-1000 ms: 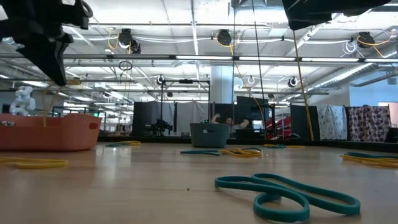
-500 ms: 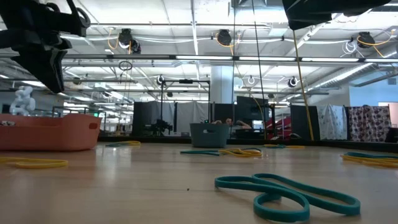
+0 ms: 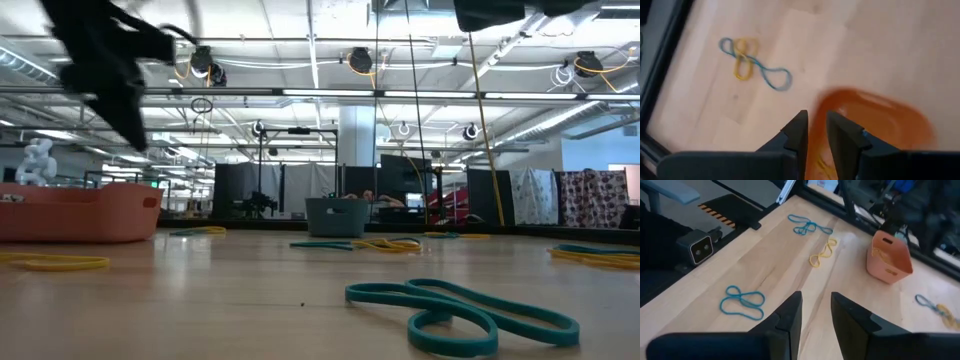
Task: Sort rubber bands into baskets
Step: Put the top left yellow rubber band into the orange bin
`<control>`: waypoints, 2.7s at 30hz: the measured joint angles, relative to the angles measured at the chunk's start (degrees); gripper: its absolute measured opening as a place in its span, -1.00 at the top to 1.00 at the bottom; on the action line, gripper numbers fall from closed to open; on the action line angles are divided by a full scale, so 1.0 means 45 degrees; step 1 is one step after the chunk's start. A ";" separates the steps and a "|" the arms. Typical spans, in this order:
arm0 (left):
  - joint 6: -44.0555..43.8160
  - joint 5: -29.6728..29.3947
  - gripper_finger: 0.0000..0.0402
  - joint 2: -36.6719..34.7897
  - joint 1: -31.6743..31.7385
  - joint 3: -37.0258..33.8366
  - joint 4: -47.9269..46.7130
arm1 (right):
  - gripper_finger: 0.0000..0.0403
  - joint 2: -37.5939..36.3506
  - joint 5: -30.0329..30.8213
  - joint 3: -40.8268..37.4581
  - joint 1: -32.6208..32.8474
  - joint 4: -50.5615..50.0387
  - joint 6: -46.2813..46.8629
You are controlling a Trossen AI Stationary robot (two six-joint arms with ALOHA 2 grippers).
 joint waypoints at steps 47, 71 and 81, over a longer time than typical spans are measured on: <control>0.7205 0.4401 0.62 0.6062 1.0813 0.0194 0.6521 | 0.52 0.0000 0.0000 0.0007 0.0000 -0.0787 0.0235; 0.6886 0.5405 0.98 0.6114 1.1638 0.0204 0.5984 | 0.52 0.0000 0.0000 0.0007 -0.0005 -0.0787 0.0231; 0.7120 0.5677 0.99 0.5148 1.0949 0.0709 0.5688 | 0.52 0.0000 0.0000 0.0007 -0.0005 -0.0787 0.0182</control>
